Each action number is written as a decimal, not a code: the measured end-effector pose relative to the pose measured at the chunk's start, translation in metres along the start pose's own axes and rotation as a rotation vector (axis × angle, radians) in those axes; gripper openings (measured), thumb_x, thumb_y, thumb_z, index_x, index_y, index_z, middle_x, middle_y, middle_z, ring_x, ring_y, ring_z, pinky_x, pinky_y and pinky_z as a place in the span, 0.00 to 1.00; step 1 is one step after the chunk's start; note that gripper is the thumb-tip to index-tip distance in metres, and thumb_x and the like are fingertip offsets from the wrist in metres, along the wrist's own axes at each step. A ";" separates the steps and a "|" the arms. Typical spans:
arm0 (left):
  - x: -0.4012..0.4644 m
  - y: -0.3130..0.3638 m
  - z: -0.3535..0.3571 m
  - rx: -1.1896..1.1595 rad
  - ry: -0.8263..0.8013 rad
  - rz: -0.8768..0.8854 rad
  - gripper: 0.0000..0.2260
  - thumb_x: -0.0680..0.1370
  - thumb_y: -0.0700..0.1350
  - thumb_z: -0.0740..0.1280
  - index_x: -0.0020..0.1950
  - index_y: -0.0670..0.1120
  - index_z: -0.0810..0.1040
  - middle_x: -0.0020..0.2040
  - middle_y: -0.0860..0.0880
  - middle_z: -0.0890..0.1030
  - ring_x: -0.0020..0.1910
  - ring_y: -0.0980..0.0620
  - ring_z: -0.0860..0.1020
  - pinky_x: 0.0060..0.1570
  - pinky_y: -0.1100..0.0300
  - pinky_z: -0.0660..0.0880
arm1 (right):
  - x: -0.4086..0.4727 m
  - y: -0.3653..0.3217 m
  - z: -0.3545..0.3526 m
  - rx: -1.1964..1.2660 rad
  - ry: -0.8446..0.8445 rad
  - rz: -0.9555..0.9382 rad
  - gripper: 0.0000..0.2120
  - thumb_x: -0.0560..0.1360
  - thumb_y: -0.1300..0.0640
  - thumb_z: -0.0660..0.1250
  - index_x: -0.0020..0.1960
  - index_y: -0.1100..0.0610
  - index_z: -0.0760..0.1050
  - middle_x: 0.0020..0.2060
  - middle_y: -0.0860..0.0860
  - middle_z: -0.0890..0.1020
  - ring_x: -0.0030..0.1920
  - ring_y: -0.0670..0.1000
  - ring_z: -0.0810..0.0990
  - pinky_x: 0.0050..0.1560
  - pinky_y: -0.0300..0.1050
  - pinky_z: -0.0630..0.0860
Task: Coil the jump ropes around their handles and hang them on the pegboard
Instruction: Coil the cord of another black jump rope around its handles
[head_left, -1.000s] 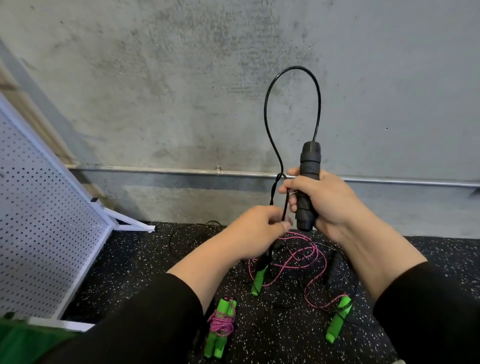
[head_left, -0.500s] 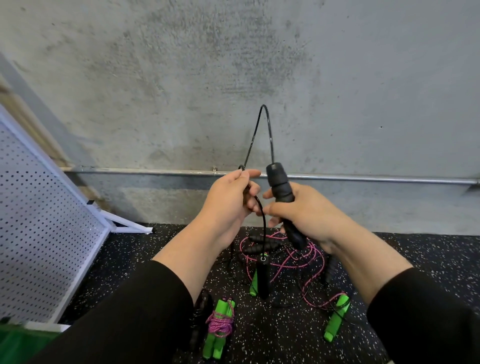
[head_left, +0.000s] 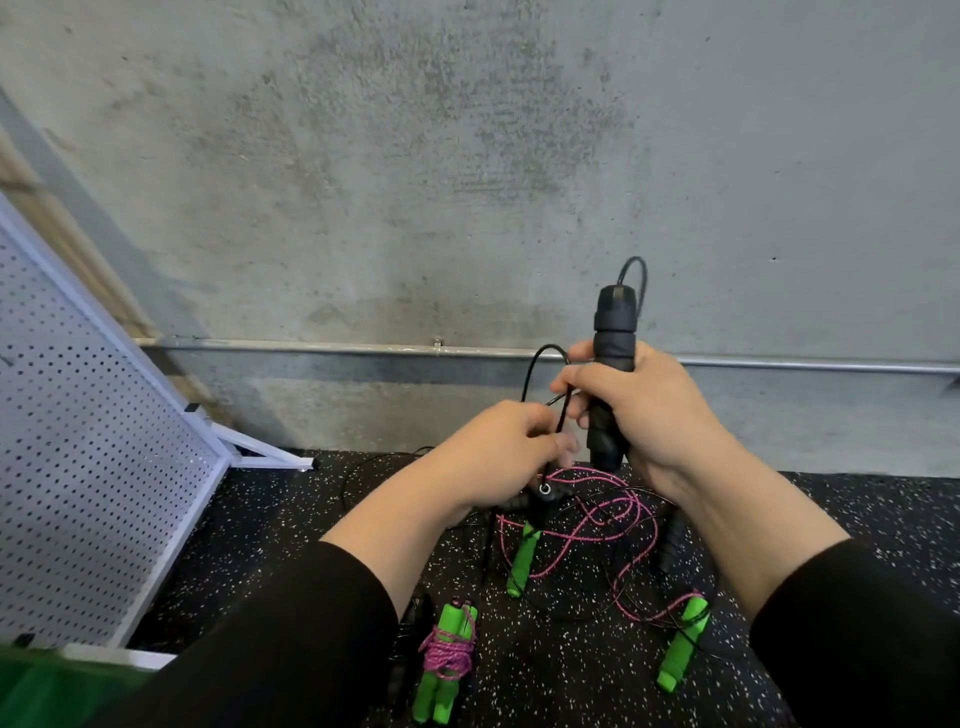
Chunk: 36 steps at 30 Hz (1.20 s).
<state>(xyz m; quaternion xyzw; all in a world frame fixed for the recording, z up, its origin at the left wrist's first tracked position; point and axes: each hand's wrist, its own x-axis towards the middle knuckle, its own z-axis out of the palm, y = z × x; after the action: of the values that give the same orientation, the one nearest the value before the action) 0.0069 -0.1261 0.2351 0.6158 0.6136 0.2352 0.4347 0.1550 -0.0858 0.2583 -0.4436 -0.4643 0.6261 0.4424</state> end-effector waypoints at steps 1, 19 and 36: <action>0.002 0.000 0.000 0.003 0.055 0.032 0.09 0.83 0.45 0.64 0.47 0.45 0.81 0.36 0.51 0.81 0.31 0.54 0.73 0.34 0.58 0.70 | 0.001 0.000 -0.001 0.007 0.004 0.002 0.11 0.75 0.68 0.70 0.56 0.60 0.75 0.43 0.59 0.86 0.31 0.52 0.78 0.26 0.43 0.74; 0.005 -0.001 -0.020 -0.188 0.273 -0.088 0.14 0.79 0.43 0.63 0.62 0.52 0.81 0.56 0.55 0.83 0.51 0.56 0.79 0.50 0.57 0.74 | 0.000 0.015 0.005 -0.175 -0.003 0.013 0.11 0.74 0.70 0.68 0.55 0.61 0.76 0.34 0.56 0.83 0.28 0.48 0.77 0.31 0.41 0.73; 0.004 0.000 -0.001 -0.504 0.214 -0.088 0.09 0.82 0.47 0.66 0.49 0.42 0.80 0.37 0.47 0.82 0.34 0.49 0.81 0.37 0.54 0.76 | 0.006 -0.013 -0.035 -0.492 -0.030 0.038 0.13 0.80 0.50 0.70 0.52 0.59 0.73 0.36 0.56 0.77 0.26 0.52 0.75 0.26 0.43 0.73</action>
<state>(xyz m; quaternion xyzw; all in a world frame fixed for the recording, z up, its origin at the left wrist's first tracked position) 0.0060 -0.1223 0.2346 0.4325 0.6043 0.4250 0.5168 0.1895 -0.0713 0.2639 -0.5373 -0.6008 0.5089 0.3022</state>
